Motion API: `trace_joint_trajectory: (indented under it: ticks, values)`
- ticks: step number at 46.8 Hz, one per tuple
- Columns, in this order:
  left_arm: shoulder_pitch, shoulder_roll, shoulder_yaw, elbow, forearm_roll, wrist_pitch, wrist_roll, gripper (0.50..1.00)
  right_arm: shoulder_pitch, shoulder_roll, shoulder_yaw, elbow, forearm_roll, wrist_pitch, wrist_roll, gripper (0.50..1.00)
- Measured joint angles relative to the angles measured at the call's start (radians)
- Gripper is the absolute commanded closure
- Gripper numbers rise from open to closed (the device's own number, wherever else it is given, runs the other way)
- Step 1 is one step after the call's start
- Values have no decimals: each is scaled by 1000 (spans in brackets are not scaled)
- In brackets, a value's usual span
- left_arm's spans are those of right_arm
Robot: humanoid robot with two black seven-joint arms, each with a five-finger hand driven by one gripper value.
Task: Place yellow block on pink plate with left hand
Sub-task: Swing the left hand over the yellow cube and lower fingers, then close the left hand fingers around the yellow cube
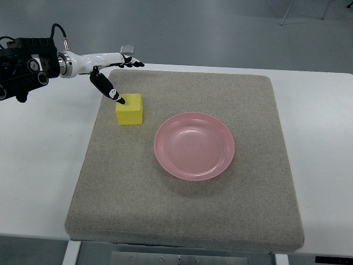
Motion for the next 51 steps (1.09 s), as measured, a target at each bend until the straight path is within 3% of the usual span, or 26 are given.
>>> trace_joint_trajectory:
  ticks: [21, 29, 35, 38, 41, 47, 51]
  values:
    - [6, 26, 8, -56, 182, -2, -14, 531, 0, 0, 0, 0, 0, 0, 0, 576]
    - [17, 15, 7, -54, 183, 2, -14, 668, 0, 0, 0, 0, 0, 0, 0, 576]
    - [23, 10, 7, -47, 184, 10, -13, 692, 0, 0, 0, 0, 0, 0, 0, 576]
    - [25, 9, 7, -45, 184, 10, -13, 726, 0, 0, 0, 0, 0, 0, 0, 576]
    - [28, 9, 7, -42, 184, 11, -13, 793, 0, 0, 0, 0, 0, 0, 0, 576]
    - [29, 9, 7, -30, 184, 14, -11, 842, 0, 0, 0, 0, 0, 0, 0, 576]
    - [29, 9, 7, -25, 184, 15, -11, 915, 0, 0, 0, 0, 0, 0, 0, 576]
